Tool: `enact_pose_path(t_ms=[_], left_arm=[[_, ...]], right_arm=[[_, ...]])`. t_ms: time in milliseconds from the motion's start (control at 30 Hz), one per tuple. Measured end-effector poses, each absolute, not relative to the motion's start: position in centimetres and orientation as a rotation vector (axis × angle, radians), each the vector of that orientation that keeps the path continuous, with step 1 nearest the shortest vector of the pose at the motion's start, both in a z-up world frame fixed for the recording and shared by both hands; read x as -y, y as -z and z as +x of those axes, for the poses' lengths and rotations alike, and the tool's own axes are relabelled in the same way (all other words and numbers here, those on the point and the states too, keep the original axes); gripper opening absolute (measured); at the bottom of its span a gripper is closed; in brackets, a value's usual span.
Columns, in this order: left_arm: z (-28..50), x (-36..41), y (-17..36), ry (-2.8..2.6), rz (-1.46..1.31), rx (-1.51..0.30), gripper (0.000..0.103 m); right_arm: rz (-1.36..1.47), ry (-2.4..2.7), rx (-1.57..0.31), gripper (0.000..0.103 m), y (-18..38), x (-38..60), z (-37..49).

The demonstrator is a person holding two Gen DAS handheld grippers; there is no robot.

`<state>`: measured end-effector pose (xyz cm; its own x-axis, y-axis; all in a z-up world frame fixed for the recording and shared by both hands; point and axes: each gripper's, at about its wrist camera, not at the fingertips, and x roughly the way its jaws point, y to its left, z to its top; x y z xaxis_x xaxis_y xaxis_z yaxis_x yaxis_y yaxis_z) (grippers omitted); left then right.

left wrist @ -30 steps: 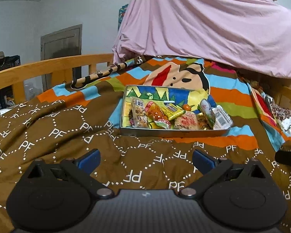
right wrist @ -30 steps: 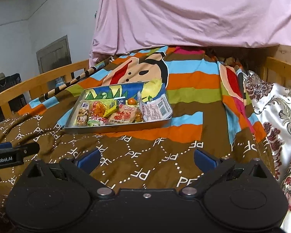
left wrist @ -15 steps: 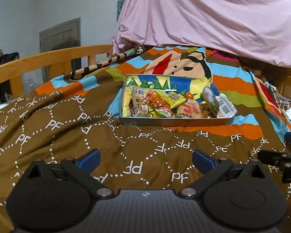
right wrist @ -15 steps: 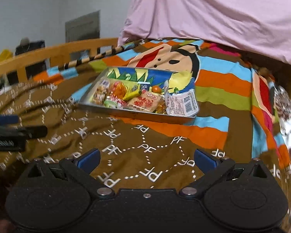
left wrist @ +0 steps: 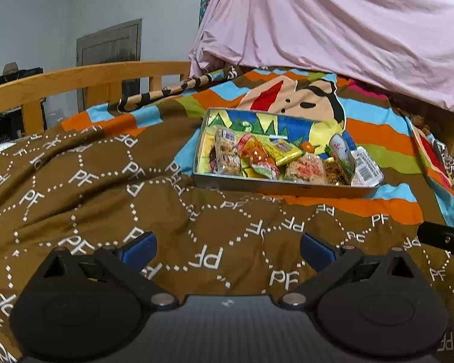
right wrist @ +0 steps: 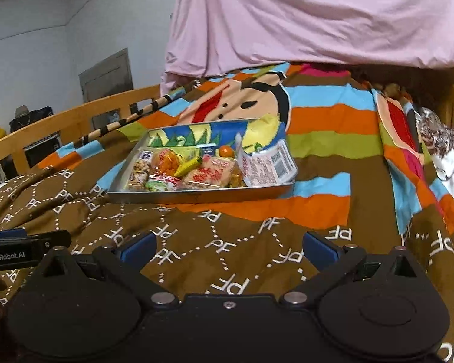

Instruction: Organize snacks

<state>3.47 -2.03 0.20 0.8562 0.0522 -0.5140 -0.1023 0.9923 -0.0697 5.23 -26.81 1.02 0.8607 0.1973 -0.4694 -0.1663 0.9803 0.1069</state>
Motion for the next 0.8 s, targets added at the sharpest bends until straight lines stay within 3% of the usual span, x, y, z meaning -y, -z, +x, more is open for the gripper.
enact_pose_path(t_ms=[800], left_arm=[[3.3, 2.62, 0.2, -0.072, -0.085, -0.56, 0.103]], right_arm=[[0.044, -0.171, -0.494, 0.102, -0.68, 26.59, 5.04]])
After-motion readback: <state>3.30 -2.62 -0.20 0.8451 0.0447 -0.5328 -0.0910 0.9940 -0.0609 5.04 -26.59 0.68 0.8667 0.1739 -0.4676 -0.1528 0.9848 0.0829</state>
